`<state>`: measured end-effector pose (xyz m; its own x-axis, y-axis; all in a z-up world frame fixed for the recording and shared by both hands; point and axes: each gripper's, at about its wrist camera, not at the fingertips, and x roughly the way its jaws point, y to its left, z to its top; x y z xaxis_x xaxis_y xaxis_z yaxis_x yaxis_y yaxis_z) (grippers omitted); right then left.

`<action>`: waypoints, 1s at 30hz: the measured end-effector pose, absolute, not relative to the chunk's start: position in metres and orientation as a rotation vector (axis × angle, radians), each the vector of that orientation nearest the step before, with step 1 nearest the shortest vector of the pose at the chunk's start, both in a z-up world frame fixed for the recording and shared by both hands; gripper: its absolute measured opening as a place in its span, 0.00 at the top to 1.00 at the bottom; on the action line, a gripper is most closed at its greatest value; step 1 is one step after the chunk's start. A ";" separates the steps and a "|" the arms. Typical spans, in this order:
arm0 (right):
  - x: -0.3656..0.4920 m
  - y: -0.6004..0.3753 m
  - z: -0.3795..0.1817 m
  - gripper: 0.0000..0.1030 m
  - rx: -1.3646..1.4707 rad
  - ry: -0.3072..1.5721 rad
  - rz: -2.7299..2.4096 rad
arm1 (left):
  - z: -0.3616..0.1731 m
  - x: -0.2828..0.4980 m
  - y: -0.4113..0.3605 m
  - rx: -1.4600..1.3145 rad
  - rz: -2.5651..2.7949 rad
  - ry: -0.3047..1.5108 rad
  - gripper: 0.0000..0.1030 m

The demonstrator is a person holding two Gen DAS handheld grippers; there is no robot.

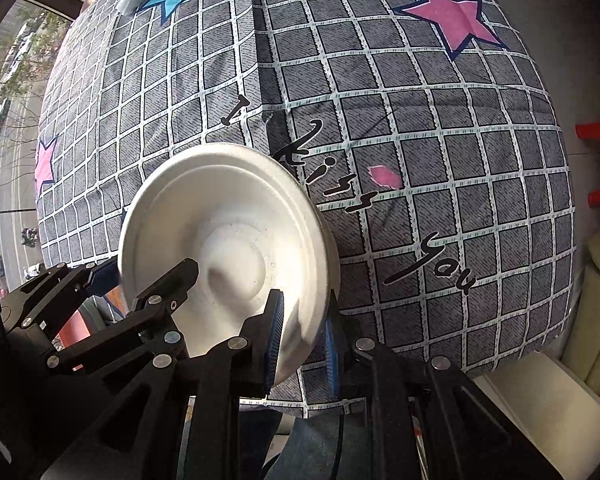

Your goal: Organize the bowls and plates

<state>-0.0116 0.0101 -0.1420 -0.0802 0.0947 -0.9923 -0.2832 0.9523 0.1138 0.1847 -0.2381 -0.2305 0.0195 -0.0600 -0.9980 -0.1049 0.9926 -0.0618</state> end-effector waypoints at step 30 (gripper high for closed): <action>-0.041 -0.019 -0.123 0.01 -0.113 1.522 0.212 | -0.201 0.130 -0.207 -0.111 0.086 1.517 0.00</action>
